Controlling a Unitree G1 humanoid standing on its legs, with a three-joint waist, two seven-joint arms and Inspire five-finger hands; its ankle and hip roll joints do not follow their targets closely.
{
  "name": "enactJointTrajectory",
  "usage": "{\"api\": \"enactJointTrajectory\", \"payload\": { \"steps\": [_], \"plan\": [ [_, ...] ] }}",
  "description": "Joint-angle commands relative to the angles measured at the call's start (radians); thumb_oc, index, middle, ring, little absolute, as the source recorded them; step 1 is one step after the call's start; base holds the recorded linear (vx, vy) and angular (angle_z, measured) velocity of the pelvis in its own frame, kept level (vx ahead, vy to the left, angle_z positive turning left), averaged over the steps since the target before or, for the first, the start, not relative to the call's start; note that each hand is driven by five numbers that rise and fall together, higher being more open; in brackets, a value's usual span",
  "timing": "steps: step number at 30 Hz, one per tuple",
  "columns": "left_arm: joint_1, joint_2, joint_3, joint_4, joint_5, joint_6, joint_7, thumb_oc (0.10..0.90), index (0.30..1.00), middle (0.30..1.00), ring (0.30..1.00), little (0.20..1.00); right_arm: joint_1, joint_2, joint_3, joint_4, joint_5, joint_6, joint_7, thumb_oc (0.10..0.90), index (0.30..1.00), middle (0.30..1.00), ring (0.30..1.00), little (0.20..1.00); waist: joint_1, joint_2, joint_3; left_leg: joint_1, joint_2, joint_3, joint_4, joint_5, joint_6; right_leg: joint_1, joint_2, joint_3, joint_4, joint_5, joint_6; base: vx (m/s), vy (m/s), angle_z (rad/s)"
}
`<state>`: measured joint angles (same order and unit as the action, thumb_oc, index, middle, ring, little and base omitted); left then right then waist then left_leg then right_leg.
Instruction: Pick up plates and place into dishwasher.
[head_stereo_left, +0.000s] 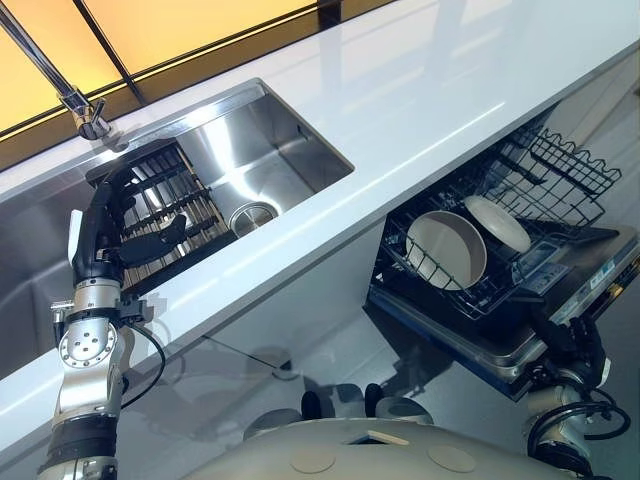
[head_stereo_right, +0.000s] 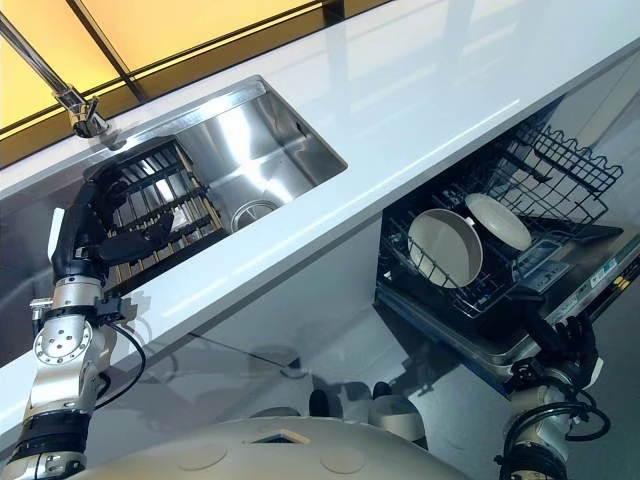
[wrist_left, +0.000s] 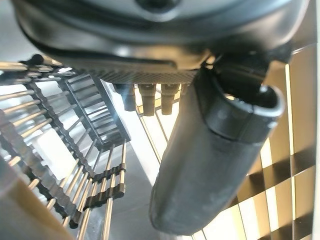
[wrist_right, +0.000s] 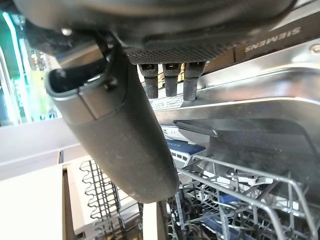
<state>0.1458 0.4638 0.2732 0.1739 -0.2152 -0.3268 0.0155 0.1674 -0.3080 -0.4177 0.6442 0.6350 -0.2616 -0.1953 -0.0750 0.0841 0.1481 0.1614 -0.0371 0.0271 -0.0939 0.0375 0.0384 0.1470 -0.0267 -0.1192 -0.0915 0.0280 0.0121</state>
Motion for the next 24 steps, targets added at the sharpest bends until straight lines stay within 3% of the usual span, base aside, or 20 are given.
{"api": "enactJointTrajectory", "payload": {
  "steps": [1,5,9,10,12,13,15,18,19,21,22,24],
  "plan": [
    [-0.085,0.058,0.040,-0.096,-0.023,-0.077,0.061,0.800,0.900,0.900,0.900,0.900,-0.143,-0.075,0.086,-0.067,-0.157,-0.092,-0.104,0.800,0.900,0.900,0.900,0.900,0.048,0.027,0.013,-0.013,-0.023,-0.007,0.007,-0.025,0.011,-0.087,-0.008,-0.010,0.162,-0.075,0.034,0.00,0.017,0.08],
    [-0.090,0.068,0.020,-0.081,-0.031,-0.092,0.081,0.800,0.900,0.900,0.900,0.900,-0.171,-0.089,0.055,-0.176,-0.176,-0.165,-0.400,0.800,0.900,0.900,0.900,0.900,0.054,0.026,0.025,-0.024,-0.018,-0.017,0.008,-0.010,0.010,-0.087,-0.002,-0.014,0.161,-0.070,0.028,-0.03,-0.003,0.08],
    [-0.104,0.067,0.009,-0.057,-0.032,-0.101,0.093,0.800,0.900,0.900,0.900,0.900,-0.200,-0.078,-0.005,-0.198,-0.138,-0.229,-0.542,0.800,0.900,0.900,0.900,0.900,0.058,0.027,0.021,-0.022,-0.018,-0.024,0.008,-0.010,0.007,-0.078,0.001,-0.017,0.164,-0.078,0.028,0.01,0.018,0.16],
    [-0.103,0.067,0.005,-0.063,-0.037,-0.094,0.098,0.800,0.900,0.900,0.900,0.900,-0.210,-0.091,-0.034,-0.219,-0.210,-0.270,-0.649,0.800,0.900,0.900,0.900,0.900,0.060,0.028,0.015,-0.020,-0.019,-0.029,0.007,-0.010,0.006,-0.073,0.002,-0.020,0.163,-0.081,0.027,0.02,0.029,0.12],
    [-0.104,0.066,0.003,-0.067,-0.040,-0.085,0.101,0.800,0.900,0.900,0.900,0.900,-0.218,-0.104,-0.051,-0.266,-0.305,-0.269,-0.750,0.800,0.900,0.900,0.900,0.900,0.062,0.029,0.011,-0.018,-0.021,-0.035,0.008,-0.012,0.007,-0.069,0.002,-0.022,0.164,-0.085,0.026,0.03,0.035,0.11],
    [-0.112,0.057,-0.001,-0.062,-0.033,-0.079,0.104,0.800,0.900,0.900,0.900,0.900,-0.231,-0.118,-0.067,-0.329,-0.465,-0.263,-0.881,0.800,0.900,0.900,0.900,0.900,0.063,0.029,0.004,-0.014,-0.025,-0.042,0.009,-0.015,0.009,-0.063,0.004,-0.021,0.166,-0.090,0.024,0.04,0.029,0.08],
    [-0.116,0.053,-0.001,-0.058,-0.032,-0.077,0.104,0.800,0.900,0.900,0.900,0.900,-0.238,-0.125,-0.067,-0.362,-0.572,-0.261,-0.941,0.800,0.900,0.900,0.900,0.900,0.065,0.029,0.001,-0.011,-0.027,-0.046,0.009,-0.017,0.010,-0.060,0.006,-0.019,0.166,-0.093,0.024,0.03,0.021,0.07],
    [-0.116,0.042,0.012,-0.049,-0.031,-0.076,0.095,0.800,0.900,0.900,0.900,0.900,-0.242,-0.144,-0.061,-0.427,-0.648,-0.228,-0.889,0.800,0.900,0.900,0.900,0.900,0.065,0.027,-0.009,-0.011,-0.032,-0.051,0.008,-0.022,0.013,-0.064,0.010,-0.012,0.165,-0.096,0.024,0.00,0.014,0.04],
    [-0.107,0.038,0.027,-0.053,-0.034,-0.073,0.086,0.800,0.900,0.900,0.900,0.900,-0.235,-0.144,-0.048,-0.452,-0.620,-0.208,-0.778,0.800,0.900,0.900,0.900,0.900,0.064,0.025,-0.014,-0.011,-0.034,-0.051,0.007,-0.026,0.014,-0.066,0.012,-0.009,0.165,-0.100,0.022,0.00,0.000,0.00],
    [-0.094,0.035,0.042,-0.059,-0.042,-0.075,0.078,0.800,0.900,0.900,0.900,0.900,-0.220,-0.140,-0.036,-0.465,-0.593,-0.197,-0.710,0.800,0.900,0.900,0.900,0.900,0.061,0.023,-0.017,-0.013,-0.036,-0.050,0.007,-0.028,0.016,-0.068,0.013,-0.007,0.163,-0.102,0.020,-0.01,0.007,-0.02],
    [-0.073,0.034,0.060,-0.068,-0.053,-0.079,0.068,0.800,0.900,0.900,0.900,0.900,-0.196,-0.129,-0.024,-0.473,-0.550,-0.168,-0.606,0.800,0.900,0.900,0.900,0.900,0.058,0.020,-0.019,-0.014,-0.036,-0.046,0.007,-0.029,0.017,-0.070,0.014,-0.005,0.163,-0.104,0.017,0.00,0.012,-0.04],
    [-0.048,0.025,0.073,-0.073,-0.050,-0.098,0.054,0.800,0.900,0.900,0.900,0.900,-0.159,-0.105,-0.006,-0.462,-0.508,-0.141,-0.503,0.800,0.900,0.900,0.900,0.900,0.055,0.013,-0.021,-0.011,-0.037,-0.041,0.007,-0.033,0.018,-0.070,0.014,-0.003,0.164,-0.110,0.016,0.00,0.004,-0.07]
  ]
}}
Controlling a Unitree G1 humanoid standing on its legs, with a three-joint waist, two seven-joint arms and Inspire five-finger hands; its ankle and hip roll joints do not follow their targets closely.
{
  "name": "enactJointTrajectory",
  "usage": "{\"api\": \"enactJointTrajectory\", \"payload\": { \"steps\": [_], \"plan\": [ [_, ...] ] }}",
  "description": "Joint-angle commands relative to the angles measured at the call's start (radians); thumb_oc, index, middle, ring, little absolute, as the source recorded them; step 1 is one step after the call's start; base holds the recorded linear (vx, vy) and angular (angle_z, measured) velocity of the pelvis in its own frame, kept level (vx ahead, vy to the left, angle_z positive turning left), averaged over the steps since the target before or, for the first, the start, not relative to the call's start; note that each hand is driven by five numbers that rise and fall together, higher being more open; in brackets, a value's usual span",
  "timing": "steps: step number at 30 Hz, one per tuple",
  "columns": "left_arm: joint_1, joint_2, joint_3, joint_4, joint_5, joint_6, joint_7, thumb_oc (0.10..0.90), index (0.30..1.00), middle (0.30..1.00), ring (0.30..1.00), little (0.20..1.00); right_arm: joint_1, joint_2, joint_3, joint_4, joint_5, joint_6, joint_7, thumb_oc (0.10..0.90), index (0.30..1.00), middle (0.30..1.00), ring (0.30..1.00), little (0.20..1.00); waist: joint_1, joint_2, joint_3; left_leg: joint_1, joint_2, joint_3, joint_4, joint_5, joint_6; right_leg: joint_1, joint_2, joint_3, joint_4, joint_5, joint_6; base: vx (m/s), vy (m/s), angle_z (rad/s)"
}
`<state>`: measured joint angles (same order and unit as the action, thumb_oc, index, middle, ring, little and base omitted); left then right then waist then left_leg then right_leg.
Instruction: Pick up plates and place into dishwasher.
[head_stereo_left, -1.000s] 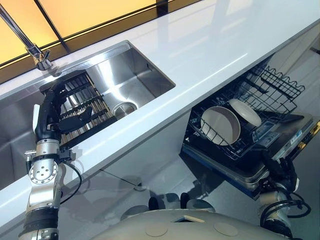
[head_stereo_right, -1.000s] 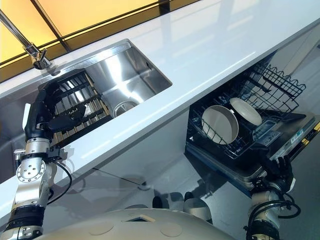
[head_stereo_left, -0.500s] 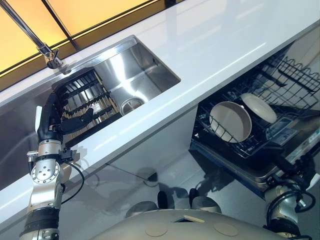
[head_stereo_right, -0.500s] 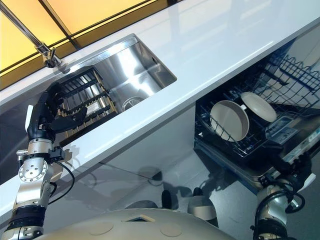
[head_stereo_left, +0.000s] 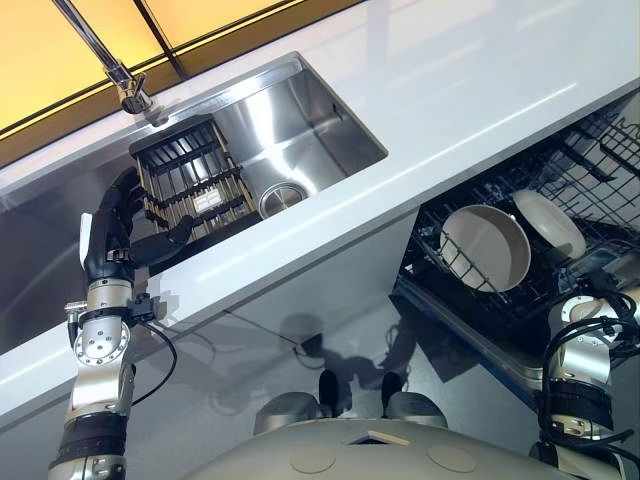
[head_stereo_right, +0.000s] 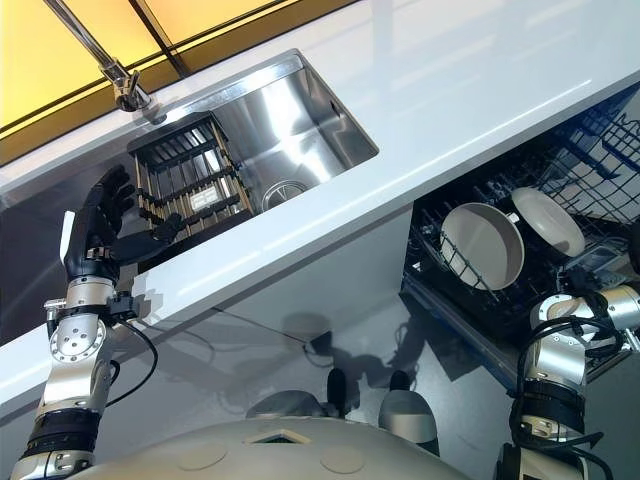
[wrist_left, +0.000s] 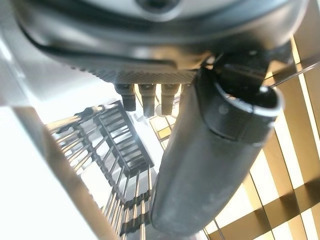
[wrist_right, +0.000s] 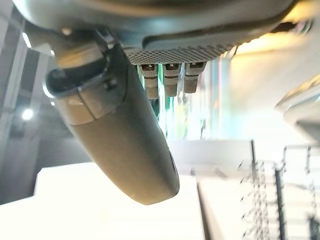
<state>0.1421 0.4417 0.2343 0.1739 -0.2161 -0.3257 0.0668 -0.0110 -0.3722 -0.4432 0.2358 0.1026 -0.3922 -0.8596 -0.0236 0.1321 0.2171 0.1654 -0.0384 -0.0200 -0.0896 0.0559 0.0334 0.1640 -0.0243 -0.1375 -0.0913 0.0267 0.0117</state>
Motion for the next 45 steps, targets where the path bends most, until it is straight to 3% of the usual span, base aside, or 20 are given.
{"api": "enactJointTrajectory", "payload": {
  "steps": [1,3,11,16,19,21,24,27,30,33,35,39,40,45],
  "plan": [
    [-0.037,0.046,0.114,-0.074,-0.051,-0.105,0.001,0.800,0.900,0.900,0.900,0.900,0.031,-0.039,0.028,-0.044,0.045,-0.008,0.176,0.800,0.900,0.900,0.900,0.900,0.002,-0.038,-0.089,-0.016,-0.035,0.008,0.002,-0.052,0.024,-0.086,0.011,0.016,0.162,-0.108,0.015,-0.01,-0.002,-0.06],
    [-0.030,0.042,0.113,-0.071,-0.045,-0.119,0.001,0.800,0.900,0.900,0.900,0.900,0.047,-0.025,0.039,-0.022,0.082,0.016,0.220,0.800,0.900,0.900,0.900,0.900,0.001,-0.042,-0.091,-0.017,-0.035,0.012,0.002,-0.050,0.024,-0.088,0.011,0.015,0.163,-0.105,0.016,-0.01,0.000,-0.02],
    [-0.015,0.047,0.111,-0.047,-0.044,-0.146,-0.003,0.800,0.900,0.900,0.900,0.900,0.091,0.039,0.078,0.137,0.430,0.076,0.378,0.800,0.900,0.900,0.900,0.900,-0.004,-0.052,-0.093,-0.017,-0.036,0.025,0.002,-0.048,0.025,-0.090,0.005,0.005,0.157,-0.090,0.018,0.00,0.000,0.00],
    [-0.009,0.060,0.112,-0.032,-0.055,-0.155,-0.003,0.800,0.900,0.900,0.900,0.900,0.106,0.067,0.096,0.213,0.527,0.044,0.363,0.800,0.900,0.900,0.900,0.900,-0.006,-0.050,-0.095,-0.015,-0.037,0.028,0.002,-0.047,0.025,-0.092,0.001,0.002,0.157,-0.084,0.019,0.00,0.000,0.00],
    [-0.012,0.060,0.103,-0.029,-0.051,-0.156,0.004,0.800,0.900,0.900,0.900,0.900,0.101,0.082,0.096,0.214,0.502,-0.028,0.280,0.800,0.900,0.900,0.900,0.900,-0.005,-0.046,-0.095,-0.016,-0.037,0.026,0.002,-0.046,0.025,-0.095,0.000,0.003,0.159,-0.083,0.020,0.00,0.000,0.00],
    [-0.023,0.052,0.080,-0.006,-0.039,-0.173,0.018,0.800,0.900,0.900,0.900,0.900,0.091,0.099,0.107,0.206,0.418,-0.094,0.182,0.800,0.900,0.900,0.900,0.900,-0.006,-0.035,-0.100,-0.015,-0.040,0.022,0.002,-0.046,0.025,-0.096,-0.001,0.007,0.164,-0.086,0.022,0.00,0.000,0.00],
    [-0.023,0.044,0.075,0.003,-0.039,-0.177,0.027,0.800,0.900,0.900,0.900,0.900,0.098,0.107,0.120,0.200,0.390,-0.078,0.207,0.800,0.900,0.900,0.900,0.900,-0.012,-0.022,-0.102,-0.014,-0.043,0.021,0.002,-0.049,0.025,-0.100,-0.001,0.014,0.171,-0.094,0.021,0.01,0.043,0.01],
    [-0.014,0.037,0.079,-0.001,-0.046,-0.175,0.025,0.800,0.900,0.900,0.900,0.900,0.115,0.109,0.131,0.196,0.466,-0.037,0.375,0.800,0.900,0.900,0.900,0.900,-0.017,-0.010,-0.102,-0.014,-0.046,0.019,0.002,-0.049,0.026,-0.104,-0.004,0.017,0.179,-0.100,0.018,0.01,0.048,0.00],
    [0.012,0.021,0.098,-0.028,-0.053,-0.168,0.003,0.800,0.900,0.900,0.900,0.900,0.153,0.126,0.158,0.175,0.526,0.077,0.722,0.800,0.900,0.900,0.900,0.900,-0.025,0.002,-0.094,-0.007,-0.049,0.018,0.002,-0.054,0.029,-0.108,-0.011,0.018,0.193,-0.114,0.015,0.02,0.031,-0.01],
    [0.030,0.008,0.110,-0.057,-0.049,-0.157,-0.012,0.800,0.900,0.900,0.900,0.900,0.181,0.145,0.178,0.159,0.547,0.108,0.973,0.800,0.900,0.900,0.900,0.900,-0.028,0.003,-0.089,-0.006,-0.052,0.017,0.002,-0.052,0.030,-0.111,-0.017,0.016,0.197,-0.114,0.015,0.00,-0.002,-0.02],
    [0.031,0.008,0.116,-0.059,-0.050,-0.154,-0.027,0.800,0.900,0.900,0.900,0.900,0.187,0.143,0.184,0.175,0.549,0.107,1.070,0.800,0.900,0.900,0.900,0.900,-0.027,0.000,-0.089,-0.005,-0.052,0.018,0.003,-0.052,0.031,-0.110,-0.020,0.014,0.197,-0.112,0.017,0.02,-0.021,-0.08],
    [0.015,0.011,0.110,-0.090,-0.042,-0.113,-0.034,0.800,0.900,0.900,0.900,0.900,0.163,0.128,0.192,0.236,0.670,0.185,1.257,0.800,0.900,0.900,0.900,0.900,-0.021,-0.006,-0.092,0.002,-0.055,0.017,0.005,-0.055,0.030,-0.102,-0.029,0.008,0.188,-0.104,0.022,0.04,-0.030,-0.04],
    [0.013,0.011,0.109,-0.096,-0.041,-0.102,-0.038,0.800,0.900,0.900,0.900,0.900,0.156,0.132,0.192,0.248,0.707,0.222,1.285,0.800,0.900,0.900,0.900,0.900,-0.018,-0.007,-0.094,0.004,-0.056,0.015,0.007,-0.056,0.030,-0.100,-0.031,0.007,0.186,-0.101,0.023,0.07,-0.025,-0.01],
    [0.010,0.011,0.091,-0.126,-0.032,-0.055,-0.042,0.800,0.900,0.900,0.900,0.900,0.122,0.143,0.212,0.276,0.784,0.275,1.367,0.800,0.900,0.900,0.900,0.900,-0.006,-0.005,-0.107,0.019,-0.058,0.008,0.011,-0.059,0.031,-0.083,-0.040,-0.001,0.177,-0.093,0.026,0.09,-0.007,-0.01]
  ]
}}
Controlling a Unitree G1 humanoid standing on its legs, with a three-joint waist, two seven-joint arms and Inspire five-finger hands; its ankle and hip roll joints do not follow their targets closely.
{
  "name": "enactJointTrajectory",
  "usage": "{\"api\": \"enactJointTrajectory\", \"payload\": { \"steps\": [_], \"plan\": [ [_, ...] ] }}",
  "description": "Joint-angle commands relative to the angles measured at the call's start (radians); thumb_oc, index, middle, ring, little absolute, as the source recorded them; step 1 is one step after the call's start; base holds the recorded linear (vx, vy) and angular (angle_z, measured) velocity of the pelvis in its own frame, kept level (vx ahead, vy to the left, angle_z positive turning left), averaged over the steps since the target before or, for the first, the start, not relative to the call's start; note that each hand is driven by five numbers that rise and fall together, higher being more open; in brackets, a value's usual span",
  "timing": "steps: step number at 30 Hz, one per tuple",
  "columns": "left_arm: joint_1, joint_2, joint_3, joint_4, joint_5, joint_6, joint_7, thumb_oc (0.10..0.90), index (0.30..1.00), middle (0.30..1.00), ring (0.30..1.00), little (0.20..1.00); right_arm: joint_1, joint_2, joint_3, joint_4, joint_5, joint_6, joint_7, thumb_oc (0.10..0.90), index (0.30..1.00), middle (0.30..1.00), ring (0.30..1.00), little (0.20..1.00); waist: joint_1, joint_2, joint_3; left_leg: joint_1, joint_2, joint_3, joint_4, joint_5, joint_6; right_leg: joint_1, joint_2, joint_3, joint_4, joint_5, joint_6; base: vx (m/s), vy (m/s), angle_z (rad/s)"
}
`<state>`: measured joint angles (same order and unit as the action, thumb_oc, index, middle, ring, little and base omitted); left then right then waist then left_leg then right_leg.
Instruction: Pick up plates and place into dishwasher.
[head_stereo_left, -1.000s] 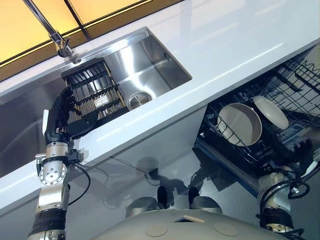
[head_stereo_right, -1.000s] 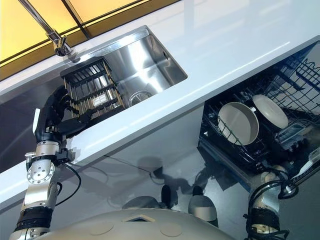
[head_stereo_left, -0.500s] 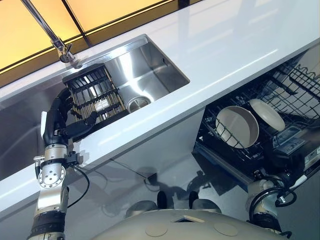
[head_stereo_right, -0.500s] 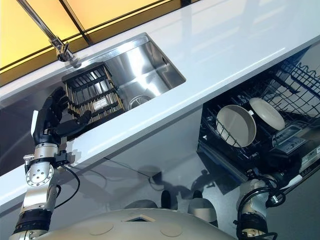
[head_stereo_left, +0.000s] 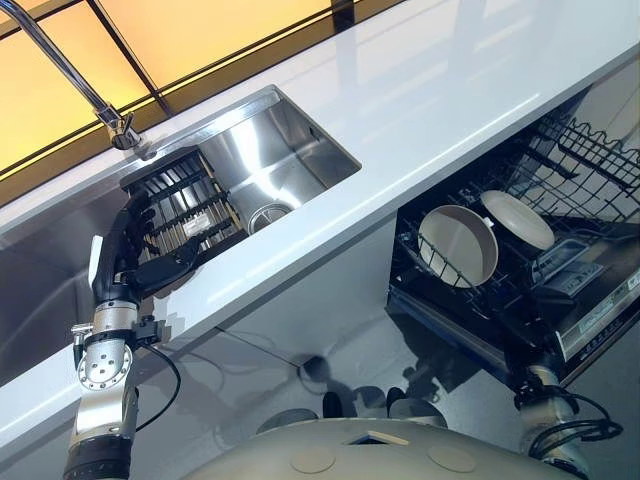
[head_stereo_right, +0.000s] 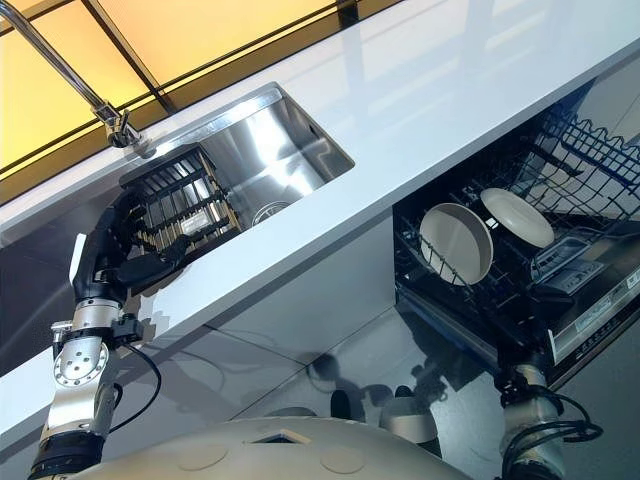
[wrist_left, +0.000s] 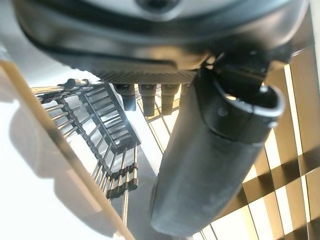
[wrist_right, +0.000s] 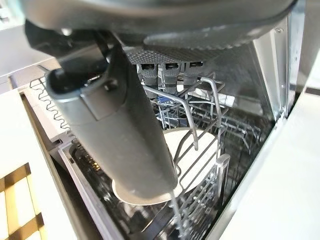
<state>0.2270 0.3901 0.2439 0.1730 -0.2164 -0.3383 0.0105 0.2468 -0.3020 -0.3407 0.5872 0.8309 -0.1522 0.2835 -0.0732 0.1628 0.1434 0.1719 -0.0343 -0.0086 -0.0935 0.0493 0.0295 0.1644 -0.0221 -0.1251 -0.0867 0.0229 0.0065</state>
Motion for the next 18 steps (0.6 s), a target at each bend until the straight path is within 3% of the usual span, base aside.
{"api": "enactJointTrajectory", "payload": {
  "steps": [1,5,11,18],
  "plan": [
    [-0.076,0.063,0.071,-0.126,-0.033,-0.032,0.010,0.800,0.900,0.900,0.900,0.900,-0.154,0.082,0.120,-0.073,0.096,0.062,0.247,0.800,0.900,0.900,0.900,0.900,0.050,-0.032,-0.038,0.019,-0.063,-0.006,0.019,-0.053,0.035,-0.075,-0.046,-0.017,0.171,-0.088,0.032,0.14,0.015,-0.04],
    [-0.085,0.060,0.044,-0.138,-0.032,0.006,0.003,0.800,0.900,0.900,0.900,0.900,-0.212,0.105,0.159,-0.097,0.143,0.103,0.249,0.800,0.900,0.900,0.900,0.900,0.068,-0.021,-0.047,0.033,-0.065,-0.017,0.035,-0.057,0.034,-0.056,-0.057,-0.028,0.176,-0.086,0.031,0.15,0.038,-0.01],
    [-0.102,0.050,-0.006,-0.143,-0.018,0.065,-0.009,0.800,0.900,0.900,0.900,0.900,-0.329,0.125,0.204,-0.176,0.267,0.096,0.239,0.800,0.900,0.900,0.900,0.900,0.106,-0.006,-0.052,0.039,-0.074,-0.038,0.110,-0.077,0.033,-0.035,-0.083,-0.050,0.214,-0.095,0.023,0.20,0.088,0.04],
    [-0.112,0.094,-0.033,-0.166,-0.065,0.154,-0.045,0.800,0.900,0.900,0.900,0.900,-0.470,0.067,0.196,-0.279,0.356,0.071,0.145,0.800,0.900,0.900,0.900,0.900,0.170,0.007,-0.060,-0.024,-0.095,-0.043,0.274,-0.133,0.044,-0.079,-0.132,-0.101,0.412,-0.180,-0.007,0.18,0.128,0.11]
  ]
}}
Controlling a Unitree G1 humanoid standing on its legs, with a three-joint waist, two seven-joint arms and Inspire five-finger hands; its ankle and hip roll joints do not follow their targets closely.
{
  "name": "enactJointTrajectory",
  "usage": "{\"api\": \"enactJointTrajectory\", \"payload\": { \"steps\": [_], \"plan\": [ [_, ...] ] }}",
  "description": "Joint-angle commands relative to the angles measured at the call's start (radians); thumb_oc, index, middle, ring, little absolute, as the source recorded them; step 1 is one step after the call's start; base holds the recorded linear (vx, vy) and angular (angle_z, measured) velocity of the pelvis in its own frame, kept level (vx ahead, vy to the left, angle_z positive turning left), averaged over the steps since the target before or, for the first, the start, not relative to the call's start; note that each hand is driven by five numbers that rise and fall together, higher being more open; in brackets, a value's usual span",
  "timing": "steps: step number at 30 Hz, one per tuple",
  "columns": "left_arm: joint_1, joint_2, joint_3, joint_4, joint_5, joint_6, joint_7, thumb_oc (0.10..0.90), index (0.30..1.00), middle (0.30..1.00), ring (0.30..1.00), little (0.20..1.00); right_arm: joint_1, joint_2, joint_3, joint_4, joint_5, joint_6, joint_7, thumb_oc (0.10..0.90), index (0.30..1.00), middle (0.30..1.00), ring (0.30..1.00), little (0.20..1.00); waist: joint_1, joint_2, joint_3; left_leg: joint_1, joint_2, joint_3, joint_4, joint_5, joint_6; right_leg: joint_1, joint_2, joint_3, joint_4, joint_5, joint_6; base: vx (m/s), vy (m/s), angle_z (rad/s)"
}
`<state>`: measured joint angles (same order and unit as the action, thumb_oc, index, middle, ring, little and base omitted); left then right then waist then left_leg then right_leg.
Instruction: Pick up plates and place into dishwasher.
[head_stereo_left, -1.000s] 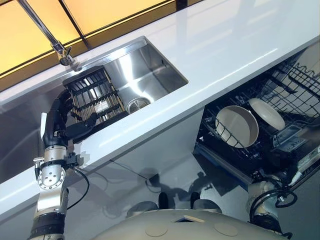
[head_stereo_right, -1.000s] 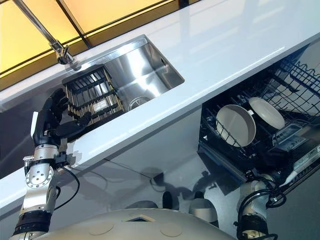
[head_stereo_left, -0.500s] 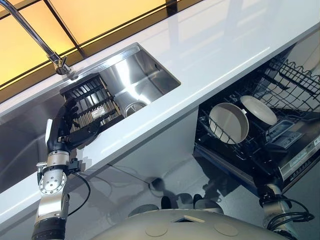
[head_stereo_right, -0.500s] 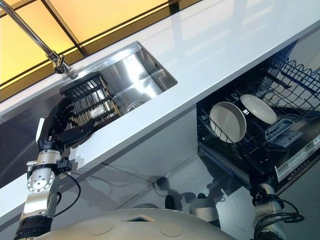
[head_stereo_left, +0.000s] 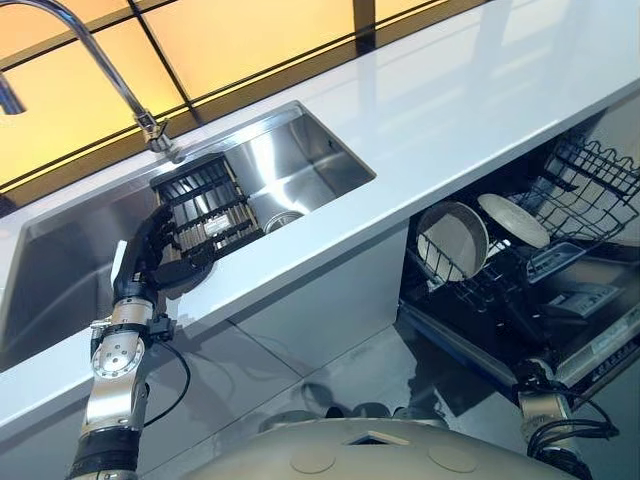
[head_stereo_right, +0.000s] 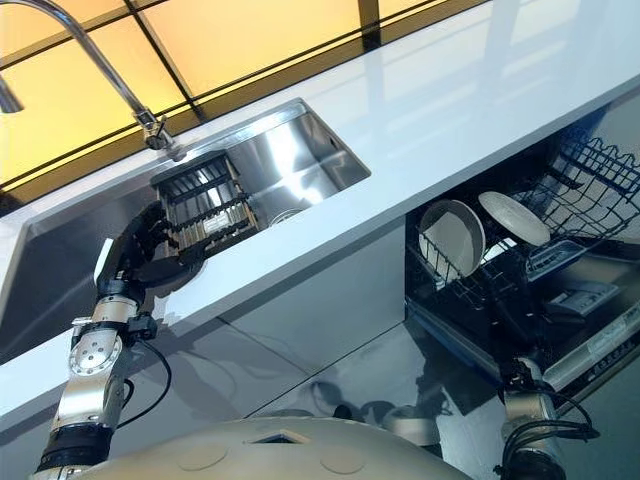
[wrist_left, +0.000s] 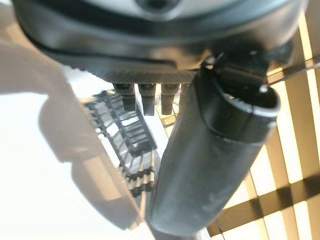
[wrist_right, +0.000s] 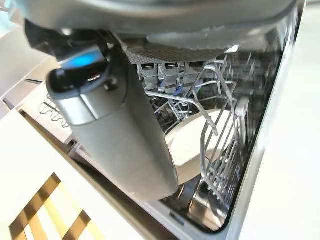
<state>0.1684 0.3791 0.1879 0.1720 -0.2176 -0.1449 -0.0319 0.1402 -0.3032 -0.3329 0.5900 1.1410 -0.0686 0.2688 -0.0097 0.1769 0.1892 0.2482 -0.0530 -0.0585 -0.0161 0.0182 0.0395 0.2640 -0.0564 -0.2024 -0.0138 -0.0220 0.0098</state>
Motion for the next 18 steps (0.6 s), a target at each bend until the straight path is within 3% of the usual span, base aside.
{"api": "enactJointTrajectory", "payload": {
  "steps": [1,4,9,18],
  "plan": [
    [-0.054,0.113,0.021,-0.167,-0.069,-0.028,-0.015,0.800,0.900,0.900,0.900,0.900,-0.377,0.060,0.186,-0.291,0.046,-0.015,0.141,0.800,0.900,0.900,0.900,0.900,0.115,-0.009,-0.108,-0.106,-0.080,0.003,0.209,-0.107,0.035,-0.181,-0.100,-0.030,0.355,-0.142,-0.015,0.19,0.089,0.18],
    [-0.036,0.123,0.015,-0.167,-0.078,-0.009,-0.052,0.800,0.900,0.900,0.900,0.900,-0.389,0.043,0.177,-0.311,0.034,-0.014,0.118,0.800,0.900,0.900,0.900,0.900,0.132,-0.008,-0.117,-0.097,-0.094,-0.021,0.211,-0.112,0.039,-0.170,-0.096,-0.047,0.367,-0.155,-0.028,0.25,0.102,0.19],
    [0.005,0.139,0.024,-0.178,-0.087,-0.029,-0.075,0.800,0.900,0.900,0.900,0.900,-0.415,0.007,0.155,-0.350,-0.029,-0.007,0.067,0.800,0.900,0.900,0.900,0.900,0.149,-0.008,-0.123,-0.100,-0.110,-0.050,0.197,-0.096,0.045,-0.162,-0.078,-0.047,0.353,-0.152,-0.040,0.16,0.075,0.13],
    [0.024,0.152,0.065,-0.177,-0.094,-0.074,-0.127,0.800,0.900,0.900,0.900,0.900,-0.416,-0.050,0.106,-0.347,-0.243,-0.028,0.021,0.800,0.900,0.900,0.900,0.900,0.164,-0.033,-0.090,-0.148,-0.109,-0.048,0.236,-0.083,0.043,-0.189,-0.067,-0.022,0.329,-0.091,-0.018,0.08,-0.018,0.02]
  ]
}}
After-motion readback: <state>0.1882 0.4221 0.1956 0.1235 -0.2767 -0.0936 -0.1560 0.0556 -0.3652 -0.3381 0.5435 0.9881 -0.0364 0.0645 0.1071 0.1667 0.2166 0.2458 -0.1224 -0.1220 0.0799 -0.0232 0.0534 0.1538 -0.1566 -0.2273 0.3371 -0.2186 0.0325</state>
